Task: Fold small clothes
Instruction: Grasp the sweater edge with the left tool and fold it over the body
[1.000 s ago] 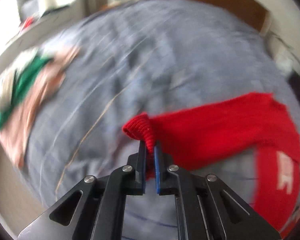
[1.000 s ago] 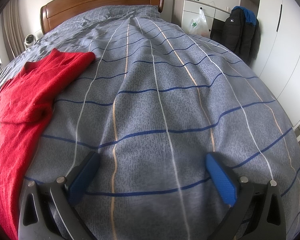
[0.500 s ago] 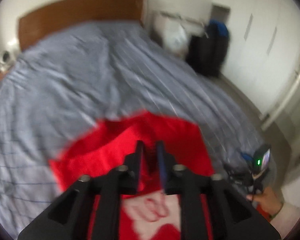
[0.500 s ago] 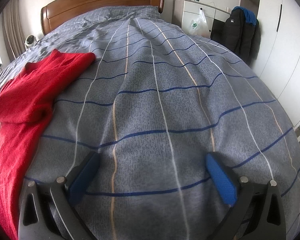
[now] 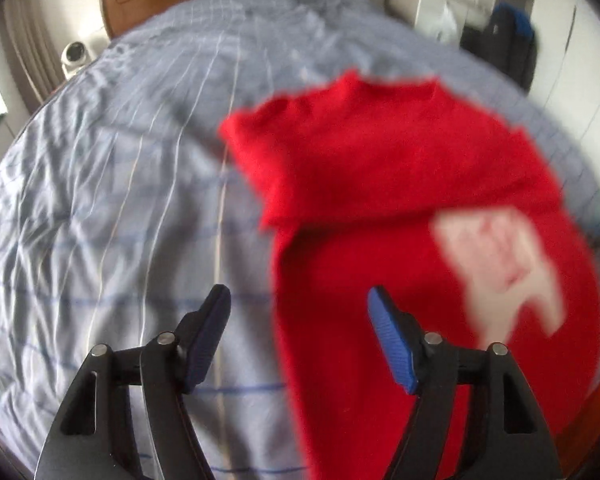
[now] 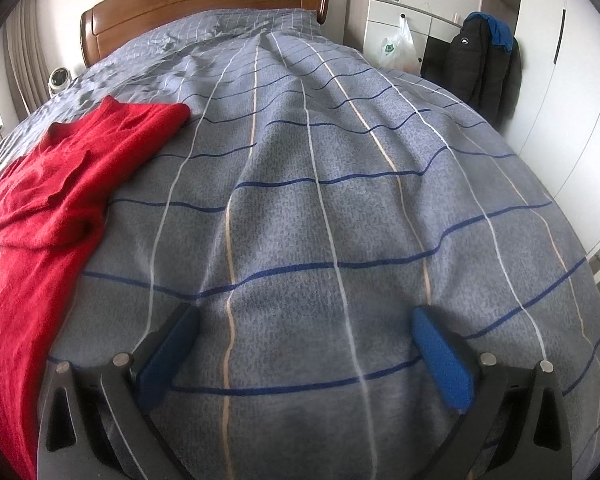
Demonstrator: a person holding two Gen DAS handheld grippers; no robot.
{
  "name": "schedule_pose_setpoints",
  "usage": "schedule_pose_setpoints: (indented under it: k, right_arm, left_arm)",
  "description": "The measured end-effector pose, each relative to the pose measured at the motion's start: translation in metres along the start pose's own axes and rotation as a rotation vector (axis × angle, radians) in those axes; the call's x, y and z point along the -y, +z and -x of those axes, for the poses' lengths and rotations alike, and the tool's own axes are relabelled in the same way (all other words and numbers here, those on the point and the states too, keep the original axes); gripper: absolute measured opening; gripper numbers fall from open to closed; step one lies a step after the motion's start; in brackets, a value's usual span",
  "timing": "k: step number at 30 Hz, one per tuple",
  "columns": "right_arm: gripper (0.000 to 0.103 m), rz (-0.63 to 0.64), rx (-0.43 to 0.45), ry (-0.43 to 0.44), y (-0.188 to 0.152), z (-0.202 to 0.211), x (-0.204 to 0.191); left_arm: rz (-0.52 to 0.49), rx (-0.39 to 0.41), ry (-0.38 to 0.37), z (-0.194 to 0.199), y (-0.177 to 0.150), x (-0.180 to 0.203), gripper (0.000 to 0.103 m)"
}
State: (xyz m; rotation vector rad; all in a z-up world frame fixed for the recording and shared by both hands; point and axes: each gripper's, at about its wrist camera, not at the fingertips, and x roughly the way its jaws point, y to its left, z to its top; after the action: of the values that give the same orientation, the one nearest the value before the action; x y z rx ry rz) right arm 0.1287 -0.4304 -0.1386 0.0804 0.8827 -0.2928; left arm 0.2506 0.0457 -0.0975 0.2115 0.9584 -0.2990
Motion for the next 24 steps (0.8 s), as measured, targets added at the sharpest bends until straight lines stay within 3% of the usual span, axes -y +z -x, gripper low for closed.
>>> schedule_pose_setpoints:
  k: [3,5,6,7,8,11,18,20,21,22,24]
  right_arm:
    - [0.103,-0.007,0.001,0.016,-0.001,0.001,0.002]
    - [0.103,-0.008,0.002,0.017,-0.001,0.001,0.003]
    - [0.103,-0.005,0.003,0.012,-0.002,0.001,0.002]
    - [0.103,-0.003,0.004,0.009,-0.002,0.002,0.001]
    - [0.103,-0.001,0.006,0.006,-0.002,0.001,0.001]
    - [0.103,-0.004,0.009,0.011,-0.002,0.001,0.001]
    - [0.103,-0.009,0.012,0.015,-0.004,0.001,0.001]
    - [0.103,-0.011,0.013,0.018,-0.004,0.002,0.002]
    - [0.103,-0.014,0.014,0.021,-0.004,0.002,0.002]
    - [0.103,-0.018,0.015,0.029,-0.004,0.002,0.003]
    - [0.103,-0.028,0.015,0.053,-0.005,0.004,0.007]
  left_arm:
    - [0.013,0.055,0.039,-0.008,0.001,0.002,0.071]
    - [0.093,0.119,0.071,-0.013,0.011,-0.006,0.064]
    - [0.123,0.136,0.079,-0.016,0.014,-0.009,0.05]
    - [0.165,0.14,0.075,-0.022,0.015,-0.015,0.015]
    - [0.195,0.128,0.06,-0.026,0.011,-0.019,0.003]
    - [0.288,0.15,0.02,-0.028,-0.003,-0.032,0.002]
    - [0.271,0.139,0.026,-0.024,-0.009,-0.029,0.009]
    - [0.264,0.13,0.02,-0.013,-0.017,-0.03,0.031]
    - [0.26,0.127,0.027,-0.003,-0.026,-0.029,0.055]
    - [0.258,0.13,0.028,0.006,-0.034,-0.03,0.068]
    - [0.253,0.126,0.008,0.027,-0.055,-0.034,0.069]
